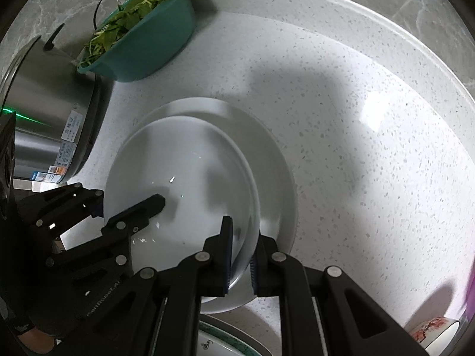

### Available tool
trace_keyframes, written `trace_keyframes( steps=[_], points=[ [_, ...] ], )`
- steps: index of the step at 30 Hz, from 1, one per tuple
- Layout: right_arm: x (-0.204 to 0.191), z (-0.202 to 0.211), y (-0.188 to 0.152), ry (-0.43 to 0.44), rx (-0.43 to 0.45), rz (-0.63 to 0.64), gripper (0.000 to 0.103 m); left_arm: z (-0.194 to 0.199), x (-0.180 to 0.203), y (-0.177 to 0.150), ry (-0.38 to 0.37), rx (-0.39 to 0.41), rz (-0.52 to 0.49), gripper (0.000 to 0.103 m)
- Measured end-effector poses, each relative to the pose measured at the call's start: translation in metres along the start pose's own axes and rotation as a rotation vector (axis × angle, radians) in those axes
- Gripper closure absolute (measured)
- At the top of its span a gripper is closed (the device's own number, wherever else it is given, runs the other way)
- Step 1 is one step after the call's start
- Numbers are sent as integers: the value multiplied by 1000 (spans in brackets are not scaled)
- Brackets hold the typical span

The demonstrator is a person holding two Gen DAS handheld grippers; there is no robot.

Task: Organize plates and bowls
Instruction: 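Carry the smaller white bowl with both grippers and set it into the large bowl, then open both grippers and lift away from the nested bowls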

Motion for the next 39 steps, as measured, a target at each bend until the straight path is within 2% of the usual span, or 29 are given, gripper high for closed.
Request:
trace_keyframes(
  steps=[5,12,16,19,21,27,33,35,39],
  points=[
    [-1,-1,0,-4,15,5,91,-5,2,4,11,8,-9,84],
    [-1,0,-2,0,37,12,90,-4,2,2,-13,26,3,80],
    [-1,-1,-6,10,38,5,89,-2,4,-1,-26,42,2,73],
    [-2,-1,-7,15,41,1,85,-2,8,0,-36,46,-10,63],
    [-3,-1,-8,9,43,4,85,-2,12,0,-23,48,-20,62],
    [-3,-1,-9,17,47,5,83,-1,16,-1,-58,64,-25,48],
    [2,1,-9,42,47,-2,82,5,20,-1,-53,69,-54,40],
    [4,4,-9,45,51,-9,82,10,20,1,-29,79,-65,32],
    [5,12,-7,41,74,-13,78,16,19,2,-20,88,-70,29]
  ],
)
Point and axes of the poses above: each gripper's, at about its wrist camera, not at the fingertips, and z roughly against the way its jaws point, x to its right, y to its top, the point moved 1 cm from there along -z, roughly the way its jaws point, and after that the axes turned 8 degrees about -z, right-handed, at the moved point
